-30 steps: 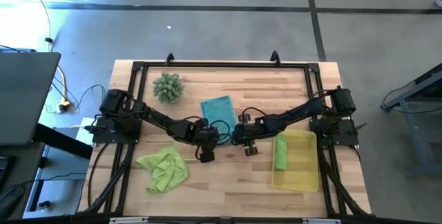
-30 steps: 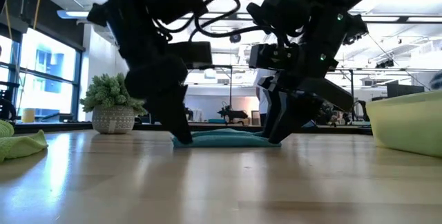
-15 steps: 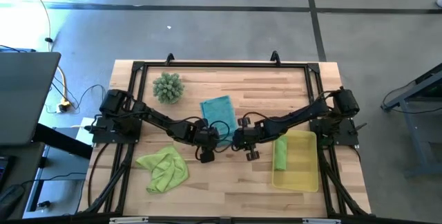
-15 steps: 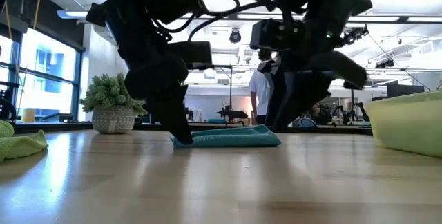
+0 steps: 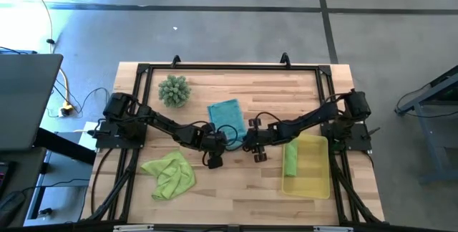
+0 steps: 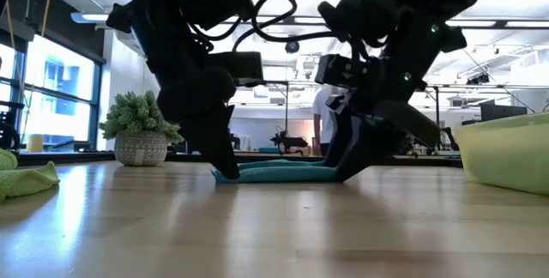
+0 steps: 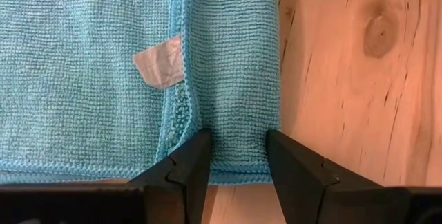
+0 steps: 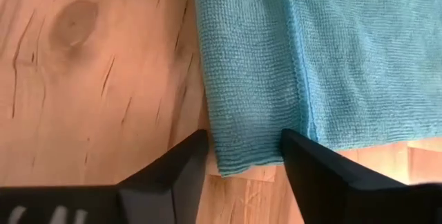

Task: Roll microfiber towels into tight, uniform cylinder then place into a basket
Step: Roll the blue cloth

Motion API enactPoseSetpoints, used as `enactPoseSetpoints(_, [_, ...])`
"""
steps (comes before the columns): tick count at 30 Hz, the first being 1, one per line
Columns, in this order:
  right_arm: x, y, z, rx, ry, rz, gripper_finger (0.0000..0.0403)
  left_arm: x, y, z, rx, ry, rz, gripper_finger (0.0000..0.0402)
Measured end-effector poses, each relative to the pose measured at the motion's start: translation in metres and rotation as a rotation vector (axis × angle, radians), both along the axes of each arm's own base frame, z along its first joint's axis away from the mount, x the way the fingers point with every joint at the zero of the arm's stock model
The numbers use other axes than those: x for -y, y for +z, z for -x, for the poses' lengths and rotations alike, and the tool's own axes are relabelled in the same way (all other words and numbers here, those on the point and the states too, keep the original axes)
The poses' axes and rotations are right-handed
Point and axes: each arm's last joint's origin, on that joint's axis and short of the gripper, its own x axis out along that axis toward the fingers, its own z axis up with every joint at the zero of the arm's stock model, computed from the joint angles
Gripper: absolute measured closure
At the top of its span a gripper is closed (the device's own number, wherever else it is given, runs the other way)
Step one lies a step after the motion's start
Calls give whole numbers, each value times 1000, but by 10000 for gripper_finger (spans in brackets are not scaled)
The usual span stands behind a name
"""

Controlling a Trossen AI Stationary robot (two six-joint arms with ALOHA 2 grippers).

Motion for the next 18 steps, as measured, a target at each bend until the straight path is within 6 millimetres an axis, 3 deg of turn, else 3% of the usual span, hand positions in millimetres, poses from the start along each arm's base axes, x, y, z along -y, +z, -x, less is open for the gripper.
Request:
enactPoseSetpoints(6, [6, -7, 6, 4, -12, -16, 214, 0, 1, 1, -2, 10, 7, 268])
enactPoseSetpoints(13, [6, -13, 10, 2, 6, -47, 265, 10, 19, 3, 21, -41, 5, 268])
enactPoseSetpoints(18, [6, -12, 9, 14, 7, -63, 301, 22, 20, 3, 26, -127, -25, 268])
